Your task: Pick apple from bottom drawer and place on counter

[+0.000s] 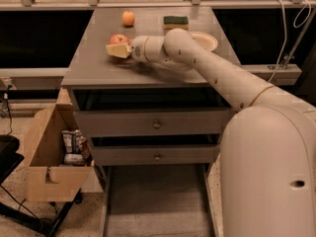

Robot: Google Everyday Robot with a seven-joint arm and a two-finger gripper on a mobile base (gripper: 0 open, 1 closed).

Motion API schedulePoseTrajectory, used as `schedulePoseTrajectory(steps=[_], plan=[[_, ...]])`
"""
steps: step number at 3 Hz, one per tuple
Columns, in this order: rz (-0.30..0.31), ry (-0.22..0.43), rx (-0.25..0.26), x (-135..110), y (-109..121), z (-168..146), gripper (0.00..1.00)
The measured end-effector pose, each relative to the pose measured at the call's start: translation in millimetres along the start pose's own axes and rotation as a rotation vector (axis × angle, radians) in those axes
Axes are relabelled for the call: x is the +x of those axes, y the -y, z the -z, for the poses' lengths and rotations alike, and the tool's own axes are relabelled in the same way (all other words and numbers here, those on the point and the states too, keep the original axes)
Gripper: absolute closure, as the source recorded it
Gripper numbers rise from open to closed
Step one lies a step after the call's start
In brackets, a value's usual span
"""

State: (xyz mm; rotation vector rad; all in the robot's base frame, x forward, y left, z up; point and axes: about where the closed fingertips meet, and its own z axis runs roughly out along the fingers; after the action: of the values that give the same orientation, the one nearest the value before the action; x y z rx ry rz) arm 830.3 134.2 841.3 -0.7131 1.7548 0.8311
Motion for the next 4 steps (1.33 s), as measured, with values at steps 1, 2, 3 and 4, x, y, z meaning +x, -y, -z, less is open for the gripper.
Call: schedulePoseTrajectory(steps=[1,2,3,4], plan=[[0.000,0.000,0.000,-0.6,-0.1,0.1,0.36],[0.000,0.000,0.000,-0.6,-0.2,0.1,0.12],[0.008,-0.003,-0.007,-1.0,-2.9,0.6,0.00],[0.034,-0.006,-0.018,-4.9,-6.0,8.5,0.00]])
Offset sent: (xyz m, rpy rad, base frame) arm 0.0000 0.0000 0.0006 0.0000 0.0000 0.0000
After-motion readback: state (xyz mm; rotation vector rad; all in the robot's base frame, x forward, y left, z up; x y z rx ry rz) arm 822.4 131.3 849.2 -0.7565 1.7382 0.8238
